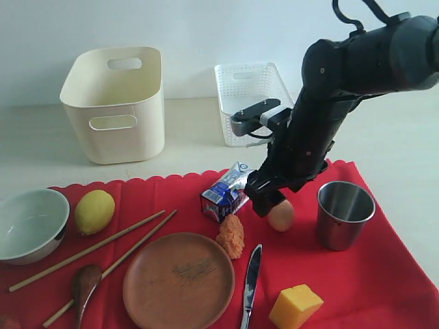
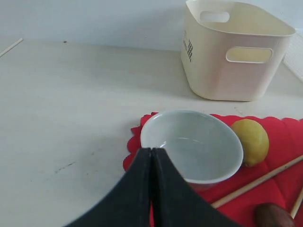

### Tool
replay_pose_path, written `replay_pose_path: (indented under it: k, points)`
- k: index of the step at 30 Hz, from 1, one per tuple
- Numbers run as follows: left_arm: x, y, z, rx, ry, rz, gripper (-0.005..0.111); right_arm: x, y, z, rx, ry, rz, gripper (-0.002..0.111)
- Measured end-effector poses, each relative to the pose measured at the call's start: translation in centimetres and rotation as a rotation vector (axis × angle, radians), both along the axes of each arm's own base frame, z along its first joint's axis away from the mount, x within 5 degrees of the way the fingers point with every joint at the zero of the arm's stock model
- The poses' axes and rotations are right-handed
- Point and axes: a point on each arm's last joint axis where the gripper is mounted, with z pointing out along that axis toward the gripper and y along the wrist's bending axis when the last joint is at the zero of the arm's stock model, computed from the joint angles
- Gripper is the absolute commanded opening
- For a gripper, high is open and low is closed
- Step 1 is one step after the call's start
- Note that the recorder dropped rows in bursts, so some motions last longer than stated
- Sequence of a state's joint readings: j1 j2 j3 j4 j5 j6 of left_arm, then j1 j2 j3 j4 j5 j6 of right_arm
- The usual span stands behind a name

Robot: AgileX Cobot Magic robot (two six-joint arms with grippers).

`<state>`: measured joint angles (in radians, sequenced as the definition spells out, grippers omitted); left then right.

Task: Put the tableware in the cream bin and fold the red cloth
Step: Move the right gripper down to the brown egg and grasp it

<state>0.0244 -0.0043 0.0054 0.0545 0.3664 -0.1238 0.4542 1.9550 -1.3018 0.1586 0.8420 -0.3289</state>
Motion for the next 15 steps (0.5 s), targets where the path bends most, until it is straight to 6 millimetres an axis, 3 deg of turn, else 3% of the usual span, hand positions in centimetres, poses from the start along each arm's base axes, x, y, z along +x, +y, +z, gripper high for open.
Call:
replay_pose_path:
  k: [11, 15]
  points:
    - [0.0, 0.0, 0.0, 0.0, 0.0, 0.0, 0.0, 0.7, 0.3, -2.8, -0.07, 0.062, -0.024, 0.071]
    - [0.0, 0.0, 0.0, 0.0, 0.0, 0.0, 0.0, 0.7, 0.4, -3.6, -0.079, 0.081, -0.026, 0.058]
